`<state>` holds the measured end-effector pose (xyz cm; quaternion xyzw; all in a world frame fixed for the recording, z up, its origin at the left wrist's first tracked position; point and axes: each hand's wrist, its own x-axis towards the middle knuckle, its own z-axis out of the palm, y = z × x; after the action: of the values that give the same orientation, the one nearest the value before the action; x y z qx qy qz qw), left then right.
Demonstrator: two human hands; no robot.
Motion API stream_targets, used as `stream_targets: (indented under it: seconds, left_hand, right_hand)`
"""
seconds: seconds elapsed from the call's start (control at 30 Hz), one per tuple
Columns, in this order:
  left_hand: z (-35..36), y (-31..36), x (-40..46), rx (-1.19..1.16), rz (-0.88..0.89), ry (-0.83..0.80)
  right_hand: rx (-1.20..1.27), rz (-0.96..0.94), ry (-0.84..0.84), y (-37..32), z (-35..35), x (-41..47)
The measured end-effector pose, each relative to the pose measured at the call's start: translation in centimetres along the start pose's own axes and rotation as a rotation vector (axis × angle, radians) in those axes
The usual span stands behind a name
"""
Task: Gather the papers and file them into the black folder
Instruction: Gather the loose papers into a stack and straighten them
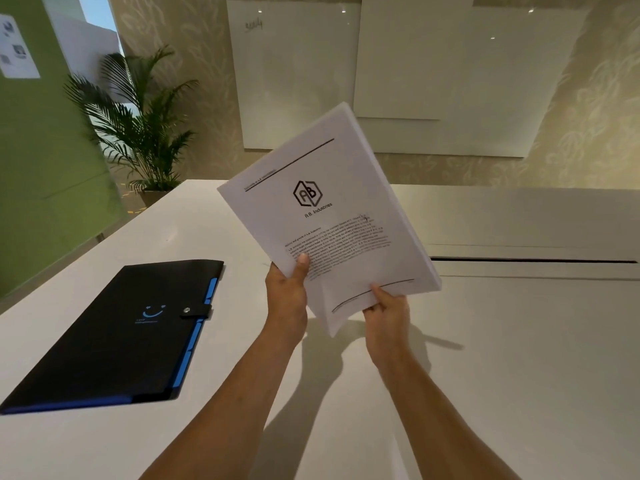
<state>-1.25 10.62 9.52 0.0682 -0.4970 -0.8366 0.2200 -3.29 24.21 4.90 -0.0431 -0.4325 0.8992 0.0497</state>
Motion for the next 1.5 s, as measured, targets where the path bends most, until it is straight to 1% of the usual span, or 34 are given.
stream_targets:
  seconds: [0.1,0.23,0.27,0.37,0.4,0.47,0.53,0.63,0.7,0.73,0.9,0.97,1.03,1.1,1.17,1.27,1.5]
  left_hand:
    - [-0.1,-0.9,-0.2,-0.031,-0.041,0.012]
    - [-1.6,-1.2,0.2,0.026,-0.075,-0.059]
    - [-2.1,-1.1,0.4,0.026,-0.077,-0.043]
    - [-4.0,0.3,1.7,-0.011,-0.074,0.092]
    - [-4.8,0.8,2.3,0.008,-0.068,0.134]
    - [-6.5,2.0,3.5,0.122,-0.070,0.179]
    - [-7.8,3.0,4.4,0.294,-0.075,0.125]
    - [-8.4,4.0,4.9,0.528,-0.073,-0.103]
    - [-7.9,4.2,4.9,0.576,-0.053,-0.195]
    - [-7.6,4.1,4.8,0.575,-0.031,-0.197]
    - [-5.9,3.4,3.8,0.540,0.170,-0.027]
    - [-5.3,3.4,3.2,0.512,0.250,0.017]
    - [-5.0,3.0,2.7,0.498,0.292,0.047]
    - [-5.3,2.2,2.0,0.502,0.275,0.054]
    - [-5.8,1.0,1.4,0.499,0.216,0.052]
    - [-6.6,0.0,1.0,0.494,0.156,0.060]
    - [-6.9,-0.3,1.5,0.479,0.139,0.046]
  right_hand:
    - [0.006,0.007,0.017,-0.8,0.4,0.2]
    - [-0.164,-0.048,0.043,-2.1,-0.5,0.7]
    - [-0.205,-0.063,0.054,-2.6,-0.8,1.0]
    - [-0.334,-0.103,0.049,-4.2,-1.7,1.9]
    - [-0.382,-0.109,0.043,-4.7,-2.2,2.4]
    - [-0.454,-0.104,0.020,-5.6,-3.2,3.4]
    - [-0.528,-0.096,-0.012,-6.5,-4.0,4.2]
    - [-0.608,-0.072,-0.071,-7.2,-4.2,5.0]
    - [-0.678,-0.083,-0.117,-7.5,-3.7,5.1]
    - [-0.702,-0.100,-0.132,-7.4,-3.5,5.2]
    - [-0.704,-0.242,-0.153,-7.8,-2.2,4.3]
    - [-0.680,-0.293,-0.160,-7.7,-2.0,4.2]
    - [-0.661,-0.315,-0.169,-7.2,-2.1,3.8]
    - [-0.668,-0.301,-0.178,-6.2,-2.8,3.4]
    - [-0.664,-0.246,-0.168,-5.1,-3.7,3.2]
    - [-0.590,-0.189,-0.144,-4.2,-4.3,3.4]
    - [-0.611,-0.175,-0.170,-4.6,-4.8,3.9]
